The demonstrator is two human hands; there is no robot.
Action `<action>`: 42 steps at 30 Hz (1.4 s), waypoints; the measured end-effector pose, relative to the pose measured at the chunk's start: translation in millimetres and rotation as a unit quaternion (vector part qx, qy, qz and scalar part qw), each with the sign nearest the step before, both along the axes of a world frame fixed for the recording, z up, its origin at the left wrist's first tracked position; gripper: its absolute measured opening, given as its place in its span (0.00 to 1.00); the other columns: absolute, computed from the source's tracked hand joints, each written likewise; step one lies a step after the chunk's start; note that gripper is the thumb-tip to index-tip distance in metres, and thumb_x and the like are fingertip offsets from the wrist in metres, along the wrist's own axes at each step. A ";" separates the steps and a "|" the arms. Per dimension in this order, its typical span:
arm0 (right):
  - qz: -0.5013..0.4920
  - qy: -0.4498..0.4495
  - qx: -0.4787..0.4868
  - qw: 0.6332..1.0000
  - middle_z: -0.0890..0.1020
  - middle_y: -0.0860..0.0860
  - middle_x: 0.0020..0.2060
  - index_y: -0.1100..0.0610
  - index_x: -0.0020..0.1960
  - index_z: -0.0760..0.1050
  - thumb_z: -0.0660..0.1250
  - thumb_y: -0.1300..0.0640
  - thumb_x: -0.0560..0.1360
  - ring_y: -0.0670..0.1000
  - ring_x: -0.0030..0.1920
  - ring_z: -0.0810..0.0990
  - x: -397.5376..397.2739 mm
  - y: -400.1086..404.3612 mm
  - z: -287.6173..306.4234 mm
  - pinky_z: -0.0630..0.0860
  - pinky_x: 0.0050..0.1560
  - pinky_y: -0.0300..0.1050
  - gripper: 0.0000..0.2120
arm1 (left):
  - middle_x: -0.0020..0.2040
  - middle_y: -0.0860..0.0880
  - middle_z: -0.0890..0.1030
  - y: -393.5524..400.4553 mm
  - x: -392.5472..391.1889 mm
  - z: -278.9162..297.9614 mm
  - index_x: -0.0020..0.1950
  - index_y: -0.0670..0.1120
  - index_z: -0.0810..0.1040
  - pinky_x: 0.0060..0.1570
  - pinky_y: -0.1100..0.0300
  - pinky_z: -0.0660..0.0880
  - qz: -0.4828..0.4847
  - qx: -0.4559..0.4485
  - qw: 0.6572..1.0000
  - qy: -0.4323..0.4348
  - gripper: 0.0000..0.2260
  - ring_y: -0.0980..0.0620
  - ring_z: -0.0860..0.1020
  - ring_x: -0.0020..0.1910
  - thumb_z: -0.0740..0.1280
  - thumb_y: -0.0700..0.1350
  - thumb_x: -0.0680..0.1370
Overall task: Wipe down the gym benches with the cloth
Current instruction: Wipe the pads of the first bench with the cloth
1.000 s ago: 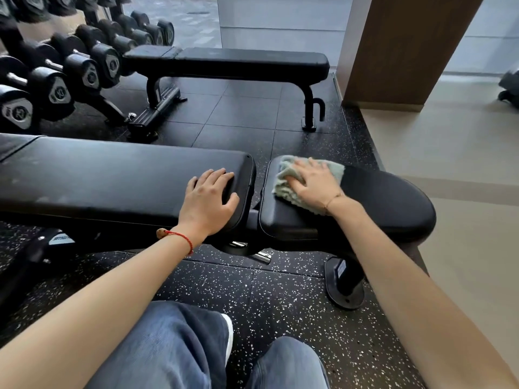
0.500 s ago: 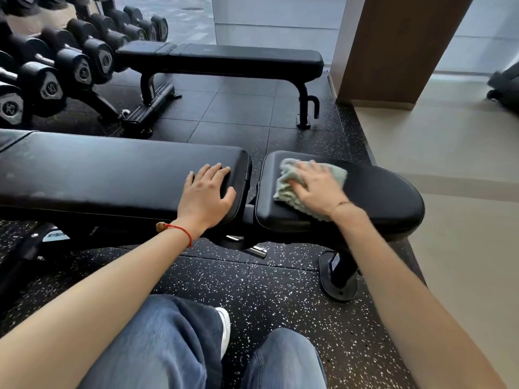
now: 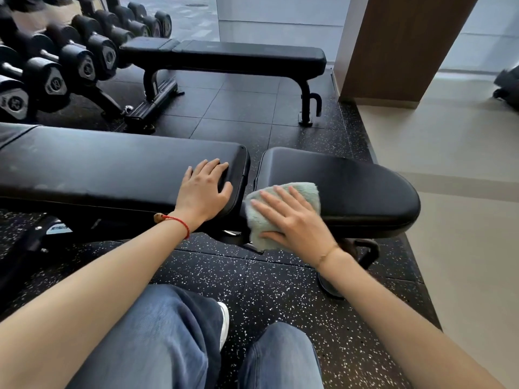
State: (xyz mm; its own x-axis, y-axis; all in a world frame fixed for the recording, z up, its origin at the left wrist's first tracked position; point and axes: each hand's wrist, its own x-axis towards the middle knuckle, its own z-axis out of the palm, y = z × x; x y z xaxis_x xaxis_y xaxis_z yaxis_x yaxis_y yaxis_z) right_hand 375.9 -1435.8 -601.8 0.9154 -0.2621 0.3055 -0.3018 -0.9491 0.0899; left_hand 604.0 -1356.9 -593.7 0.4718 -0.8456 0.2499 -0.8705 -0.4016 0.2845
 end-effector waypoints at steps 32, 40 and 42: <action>-0.209 0.096 0.301 0.925 0.80 0.51 0.51 0.50 0.60 0.72 0.48 0.32 0.74 0.57 0.51 0.78 1.9 -220.5 50.6 0.72 0.52 0.53 0.29 | 0.58 0.46 0.79 -116.6 66.7 14.7 0.63 0.44 0.76 0.71 0.47 0.62 -0.056 0.060 0.997 0.012 0.17 0.44 0.74 0.61 0.58 0.49 0.79; -0.117 0.183 0.378 0.900 0.79 0.50 0.52 0.50 0.59 0.71 0.52 0.35 0.76 0.55 0.51 0.77 109.2 -202.3 52.9 0.72 0.53 0.55 0.23 | 0.61 0.46 0.77 -116.8 63.3 23.5 0.65 0.43 0.75 0.73 0.46 0.60 -0.051 0.095 0.994 0.032 0.17 0.44 0.73 0.63 0.59 0.47 0.80; -0.139 0.153 0.413 0.887 0.79 0.48 0.55 0.47 0.62 0.70 0.51 0.35 0.75 0.54 0.53 0.77 66.2 -211.6 61.3 0.71 0.55 0.56 0.24 | 0.61 0.45 0.77 -117.3 63.3 26.9 0.65 0.43 0.74 0.73 0.46 0.59 -0.053 0.100 0.993 0.037 0.16 0.44 0.73 0.64 0.59 0.47 0.80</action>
